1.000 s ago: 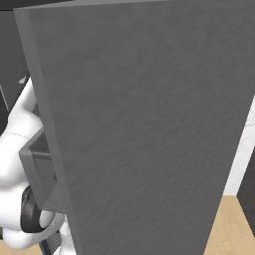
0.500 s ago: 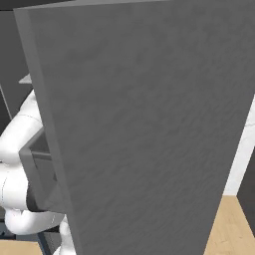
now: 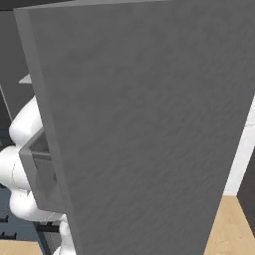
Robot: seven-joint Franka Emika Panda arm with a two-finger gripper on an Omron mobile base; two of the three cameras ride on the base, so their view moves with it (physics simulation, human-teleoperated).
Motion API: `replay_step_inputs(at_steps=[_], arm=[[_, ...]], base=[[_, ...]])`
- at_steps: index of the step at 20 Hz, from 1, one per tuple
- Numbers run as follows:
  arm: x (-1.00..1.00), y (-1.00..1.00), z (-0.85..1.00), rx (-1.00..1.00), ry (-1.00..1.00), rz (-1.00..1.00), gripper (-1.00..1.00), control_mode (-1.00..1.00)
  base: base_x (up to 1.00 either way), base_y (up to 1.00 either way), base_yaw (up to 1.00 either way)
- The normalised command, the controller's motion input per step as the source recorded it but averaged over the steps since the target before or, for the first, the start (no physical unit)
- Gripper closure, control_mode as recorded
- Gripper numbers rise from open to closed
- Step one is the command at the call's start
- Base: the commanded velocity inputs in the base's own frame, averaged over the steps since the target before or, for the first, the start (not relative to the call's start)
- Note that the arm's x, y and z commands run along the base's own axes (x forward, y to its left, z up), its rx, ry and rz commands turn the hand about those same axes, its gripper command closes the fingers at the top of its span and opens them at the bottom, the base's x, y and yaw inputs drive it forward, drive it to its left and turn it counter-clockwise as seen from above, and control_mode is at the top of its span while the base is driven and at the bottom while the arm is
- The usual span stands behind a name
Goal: Place one avocado and one chicken drumstick in each tupperware on the nearby counter, to pack two identical lunches.
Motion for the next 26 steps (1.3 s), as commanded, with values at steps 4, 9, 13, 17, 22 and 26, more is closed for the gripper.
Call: replay_step_inputs(at_steps=[4, 9, 13, 17, 22, 26], arm=[[0.36, -0.12, -0.09, 0.0, 0.0, 0.0, -1.0, -1.0], [0.3, 0.0, -0.19, 0.0, 0.0, 0.0, -1.0, -1.0], [0.31, 0.0, -0.23, 0.0, 0.0, -0.01, -1.0, -1.0], [0.25, 0.0, -0.29, 0.0, 0.0, -0.01, -1.0, -1.0], [0.04, 0.0, -0.42, 0.0, 0.0, 0.0, 1.0, -1.0], [-0.05, 0.0, -0.42, 0.0, 0.01, -0.01, 1.0, -1.0]], base=[[0.0, 0.0, 0.0], [0.0, 0.0, 0.0], [0.0, 0.0, 0.0], [0.0, 0.0, 0.0], [0.0, 0.0, 0.0], [0.0, 0.0, 0.0]])
